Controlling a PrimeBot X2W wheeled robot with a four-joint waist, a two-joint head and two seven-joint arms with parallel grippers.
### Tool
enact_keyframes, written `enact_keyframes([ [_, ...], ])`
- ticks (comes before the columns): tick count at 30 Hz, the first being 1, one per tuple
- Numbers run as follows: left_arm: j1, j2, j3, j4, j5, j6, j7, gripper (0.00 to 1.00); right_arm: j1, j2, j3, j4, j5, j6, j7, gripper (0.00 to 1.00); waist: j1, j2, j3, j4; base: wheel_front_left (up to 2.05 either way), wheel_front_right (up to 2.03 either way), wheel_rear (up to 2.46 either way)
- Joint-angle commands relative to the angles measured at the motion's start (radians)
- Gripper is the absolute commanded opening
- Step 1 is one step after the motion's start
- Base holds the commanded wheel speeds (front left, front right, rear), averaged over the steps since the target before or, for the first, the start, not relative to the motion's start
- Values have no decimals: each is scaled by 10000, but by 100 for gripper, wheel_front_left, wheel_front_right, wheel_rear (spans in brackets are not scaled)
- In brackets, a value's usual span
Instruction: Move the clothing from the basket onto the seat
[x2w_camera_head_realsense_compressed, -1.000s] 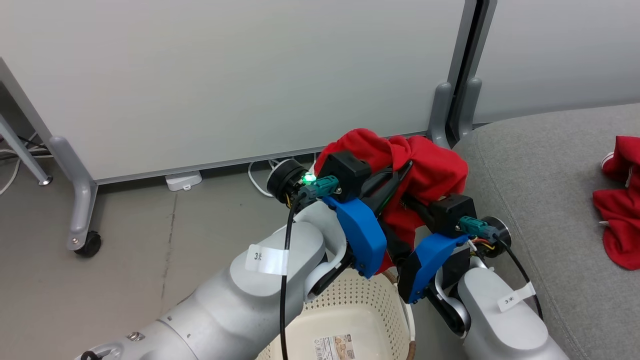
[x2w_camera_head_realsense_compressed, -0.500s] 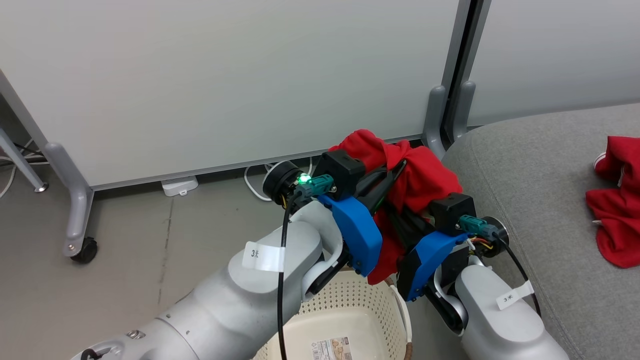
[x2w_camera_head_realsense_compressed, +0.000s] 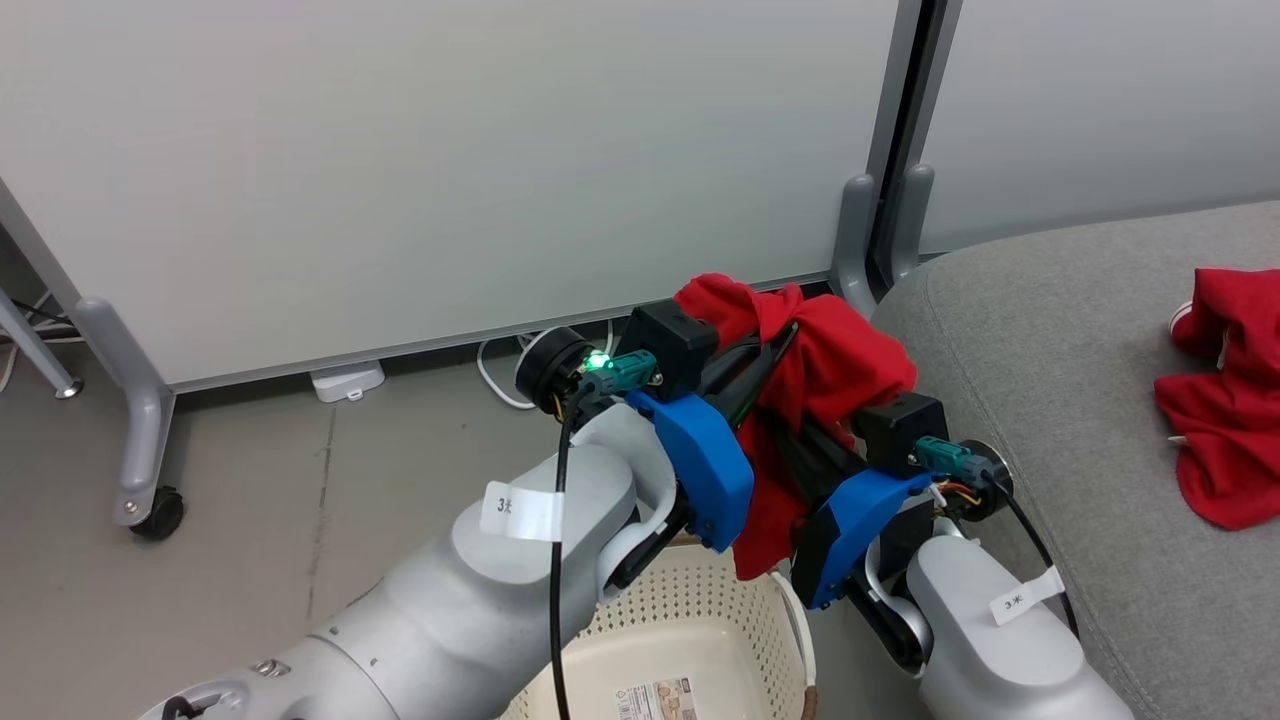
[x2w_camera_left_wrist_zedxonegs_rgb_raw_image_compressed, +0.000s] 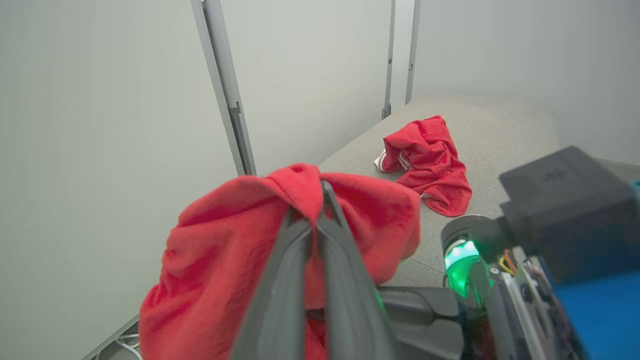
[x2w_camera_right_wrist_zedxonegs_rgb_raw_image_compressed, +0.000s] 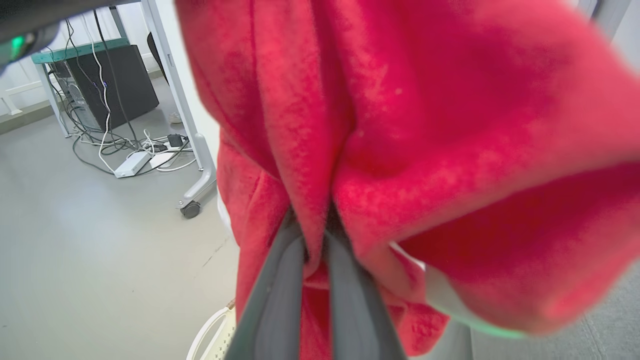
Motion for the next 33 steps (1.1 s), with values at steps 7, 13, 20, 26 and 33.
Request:
enact_keyframes([
  [7,-133,0,-93,82,-95,1,-80,0,-196,-18,20,50,116,1,-124,0,0,0,-7,-15,0,0,0],
  [13,-123,1,-127,123,-189,-17,-82,0,-218,-18,64,97,131,1,-118,0,0,0,-4,-31,0,0,0],
  [20,-147,0,-166,214,-125,-19,-114,100,-219,-18,60,169,136,1,-135,0,0,0,-2,-36,0,0,0],
  [26,-132,1,-65,70,-88,33,-199,100,-240,-18,46,187,138,1,-188,0,0,0,21,8,0,0,0],
  [33,600,279,1090,-761,849,61,-242,100,-226,-18,-154,-23,49,1,-288,0,0,0,168,139,0,0,0],
])
